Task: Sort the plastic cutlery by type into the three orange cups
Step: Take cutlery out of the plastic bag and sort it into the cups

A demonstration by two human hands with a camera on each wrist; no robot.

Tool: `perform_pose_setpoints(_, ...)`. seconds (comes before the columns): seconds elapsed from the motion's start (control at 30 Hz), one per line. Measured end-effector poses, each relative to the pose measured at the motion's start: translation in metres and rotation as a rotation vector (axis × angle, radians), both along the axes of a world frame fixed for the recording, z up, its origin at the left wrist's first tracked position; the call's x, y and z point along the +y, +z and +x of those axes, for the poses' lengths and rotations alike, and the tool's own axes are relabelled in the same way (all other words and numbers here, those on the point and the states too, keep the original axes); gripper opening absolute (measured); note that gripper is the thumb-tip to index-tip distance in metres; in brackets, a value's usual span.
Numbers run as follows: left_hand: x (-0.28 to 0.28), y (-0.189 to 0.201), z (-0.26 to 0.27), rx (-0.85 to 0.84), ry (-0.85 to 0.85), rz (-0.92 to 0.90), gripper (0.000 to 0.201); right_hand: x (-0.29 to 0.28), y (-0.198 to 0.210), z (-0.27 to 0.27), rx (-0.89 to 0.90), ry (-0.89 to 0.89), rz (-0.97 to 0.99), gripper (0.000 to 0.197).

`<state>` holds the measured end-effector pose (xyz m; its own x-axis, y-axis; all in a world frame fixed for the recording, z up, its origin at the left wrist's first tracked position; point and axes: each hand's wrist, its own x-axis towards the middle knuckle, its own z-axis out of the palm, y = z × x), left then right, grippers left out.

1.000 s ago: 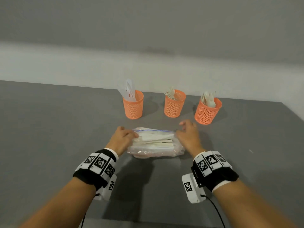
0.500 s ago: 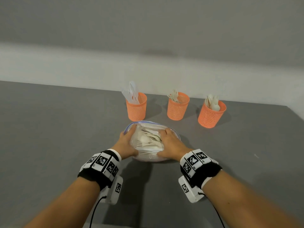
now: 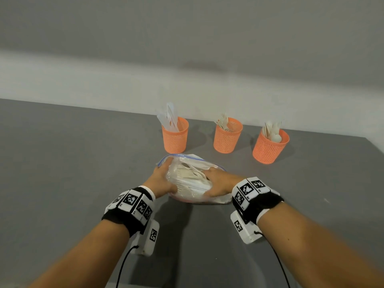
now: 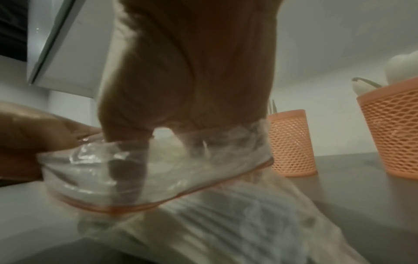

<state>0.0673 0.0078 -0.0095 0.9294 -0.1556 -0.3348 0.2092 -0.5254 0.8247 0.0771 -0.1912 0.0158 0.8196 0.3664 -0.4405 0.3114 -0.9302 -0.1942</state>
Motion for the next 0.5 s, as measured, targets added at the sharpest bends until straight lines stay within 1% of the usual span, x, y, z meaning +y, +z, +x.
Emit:
perform_pose_setpoints(0.07,-0.001,0.002,-0.002,-0.01,0.003,-0.036,0.1,0.006,-0.006,-0.001,-0.108,-0.007,0.001,0.059)
perform_pose_setpoints(0.13,0.002,0.001,-0.004,-0.023,0.02,-0.061,0.097,0.01,-0.011,-0.003,-0.184,-0.022,0.071,0.048)
perform_pose_setpoints(0.17,0.004,0.002,-0.006,-0.024,0.035,-0.074,0.097,0.009,-0.011,-0.003,-0.176,-0.038,0.135,0.039)
perform_pose_setpoints(0.2,0.006,0.002,-0.007,-0.02,0.051,-0.08,0.098,0.006,-0.011,-0.002,-0.132,-0.074,0.206,0.032)
perform_pose_setpoints(0.3,0.008,0.004,-0.011,0.009,0.065,-0.096,0.099,-0.001,-0.01,0.002,0.004,-0.176,0.353,0.021)
perform_pose_setpoints(0.33,0.008,0.003,-0.011,0.011,0.065,-0.104,0.1,-0.002,-0.01,0.003,0.03,-0.183,0.375,0.026)
perform_pose_setpoints(0.4,0.005,0.004,-0.011,0.005,0.068,-0.127,0.1,-0.001,-0.006,0.0,0.091,-0.196,0.391,0.053)
perform_pose_setpoints(0.43,0.004,0.003,-0.01,0.001,0.072,-0.139,0.099,0.0,-0.003,-0.002,0.125,-0.205,0.413,0.061)
perform_pose_setpoints(0.5,0.002,0.006,-0.011,0.0,0.071,-0.153,0.095,0.0,-0.003,-0.003,0.18,-0.243,0.476,0.063)
